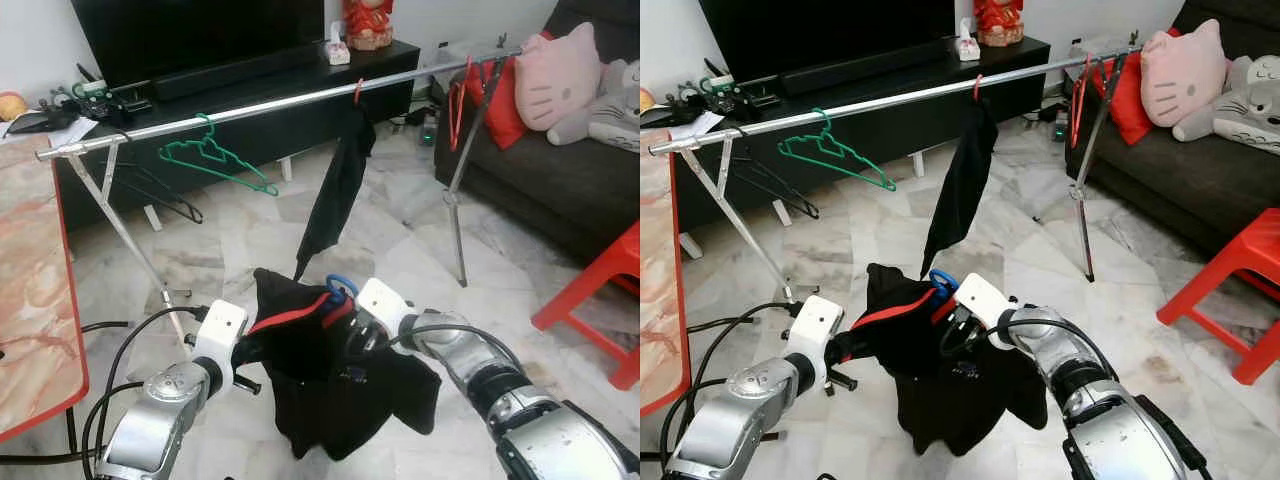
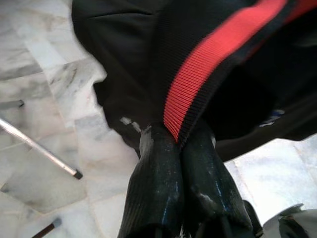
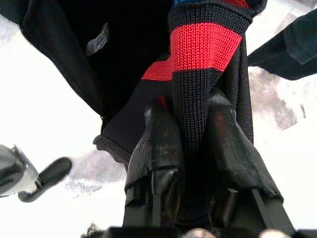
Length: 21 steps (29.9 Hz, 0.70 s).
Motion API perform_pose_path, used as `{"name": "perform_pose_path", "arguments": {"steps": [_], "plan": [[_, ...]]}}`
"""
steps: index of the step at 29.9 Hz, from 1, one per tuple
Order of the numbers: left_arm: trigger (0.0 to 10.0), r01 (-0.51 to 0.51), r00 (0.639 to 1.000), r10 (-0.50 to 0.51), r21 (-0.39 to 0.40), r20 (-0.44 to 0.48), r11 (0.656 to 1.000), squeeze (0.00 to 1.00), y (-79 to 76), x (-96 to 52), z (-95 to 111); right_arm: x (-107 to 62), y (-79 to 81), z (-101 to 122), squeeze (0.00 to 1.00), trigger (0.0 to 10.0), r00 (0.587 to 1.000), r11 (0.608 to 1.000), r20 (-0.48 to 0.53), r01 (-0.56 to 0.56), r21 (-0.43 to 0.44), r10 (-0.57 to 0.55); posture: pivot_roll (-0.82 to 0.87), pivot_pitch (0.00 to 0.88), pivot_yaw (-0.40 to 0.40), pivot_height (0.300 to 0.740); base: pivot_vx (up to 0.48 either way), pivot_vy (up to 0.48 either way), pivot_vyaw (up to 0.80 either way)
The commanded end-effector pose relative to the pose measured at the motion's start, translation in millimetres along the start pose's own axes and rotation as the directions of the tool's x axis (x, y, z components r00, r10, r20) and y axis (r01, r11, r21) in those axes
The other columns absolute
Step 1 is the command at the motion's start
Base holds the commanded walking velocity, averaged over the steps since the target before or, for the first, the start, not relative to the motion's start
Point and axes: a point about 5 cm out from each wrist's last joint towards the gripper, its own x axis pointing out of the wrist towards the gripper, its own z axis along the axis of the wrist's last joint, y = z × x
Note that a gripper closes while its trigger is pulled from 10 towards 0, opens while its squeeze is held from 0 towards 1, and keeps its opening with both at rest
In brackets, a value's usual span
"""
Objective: Hang hanger
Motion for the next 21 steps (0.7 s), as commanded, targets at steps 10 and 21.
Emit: {"name": "perform_pose_path", "arguments": {"steps": [10,21], "plan": [[0.0,0.236,0.969,-0.24,0.072,0.062,0.969,0.0,-40.6,1.3,21.5,12.3,3.9,36.4,0.0,0.0,0.994,0.999,0.096,0.047,0.015,-0.048,-0.05,0.0,0.038,0.74,0.0,0.0,0.0],[1.1,0.287,0.955,-0.294,0.163,0.021,0.944,0.0,-56.2,5.3,13.0,18.7,20.2,46.4,0.0,0.0,0.987,0.999,0.156,-0.047,0.015,0.044,-0.05,0.0,0.044,0.74,0.0,0.0,0.0]]}}
